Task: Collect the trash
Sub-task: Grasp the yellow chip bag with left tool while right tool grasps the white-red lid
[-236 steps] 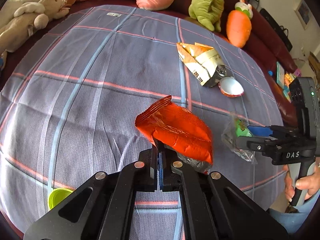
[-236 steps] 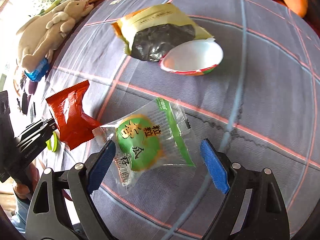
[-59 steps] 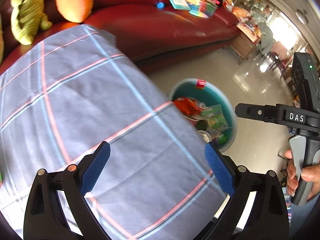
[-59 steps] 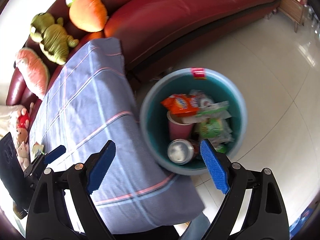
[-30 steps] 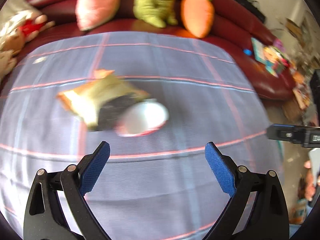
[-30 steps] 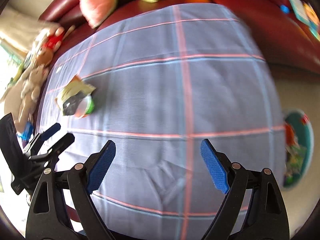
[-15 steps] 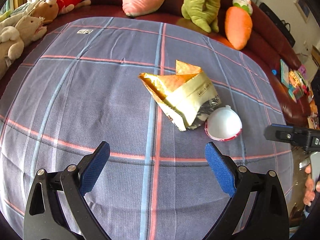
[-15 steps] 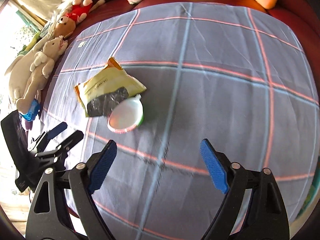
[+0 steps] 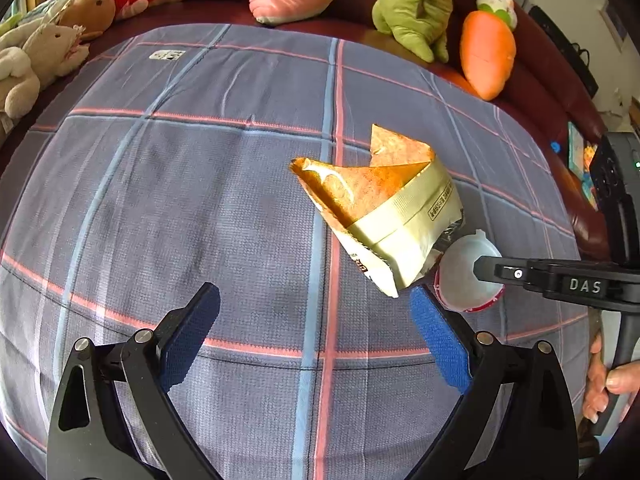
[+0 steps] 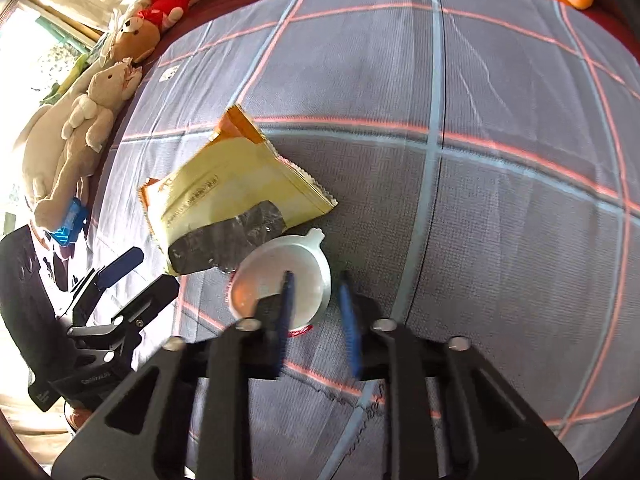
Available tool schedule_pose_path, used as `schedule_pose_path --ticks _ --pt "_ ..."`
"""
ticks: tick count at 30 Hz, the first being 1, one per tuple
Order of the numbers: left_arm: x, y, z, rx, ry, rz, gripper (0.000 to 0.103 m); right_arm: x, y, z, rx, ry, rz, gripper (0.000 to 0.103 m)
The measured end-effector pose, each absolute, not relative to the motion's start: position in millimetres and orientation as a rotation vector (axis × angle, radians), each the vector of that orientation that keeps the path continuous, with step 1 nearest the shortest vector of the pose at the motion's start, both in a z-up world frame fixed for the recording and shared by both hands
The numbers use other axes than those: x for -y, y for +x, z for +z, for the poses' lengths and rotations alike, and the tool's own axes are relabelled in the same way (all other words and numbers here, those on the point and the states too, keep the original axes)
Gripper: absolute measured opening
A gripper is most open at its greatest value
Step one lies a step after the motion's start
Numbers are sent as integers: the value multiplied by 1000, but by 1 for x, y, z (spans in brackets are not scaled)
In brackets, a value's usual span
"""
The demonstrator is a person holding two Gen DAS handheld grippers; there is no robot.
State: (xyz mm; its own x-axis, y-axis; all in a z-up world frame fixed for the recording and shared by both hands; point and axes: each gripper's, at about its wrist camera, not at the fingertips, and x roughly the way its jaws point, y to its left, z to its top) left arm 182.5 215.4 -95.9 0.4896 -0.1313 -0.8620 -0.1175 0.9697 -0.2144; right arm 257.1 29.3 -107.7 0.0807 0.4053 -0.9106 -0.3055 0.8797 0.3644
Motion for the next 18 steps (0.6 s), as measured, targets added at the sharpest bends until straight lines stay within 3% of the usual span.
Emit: schedule_pose_path --ticks 7,9,11,13,14,18 --pt "-203 196 -95 -1038 -264 20 94 9 256 -86 -1302 125 476 5" --pt "-197 200 -95 -1034 -253 29 76 19 255 -83 -1291 128 460 5" --pt "-192 206 -100 -1055 -239 41 40 30 252 -81 -1286 142 452 5" --pt "-188 208 -100 -1040 -184 105 22 40 248 -79 -1281 152 444 5" --pt "-188 208 -99 -1035 -179 109 5 44 246 -78 -1278 156 441 5" --pt "-187 201 -93 -1018 -200 107 1 64 238 -73 -1257 176 422 5"
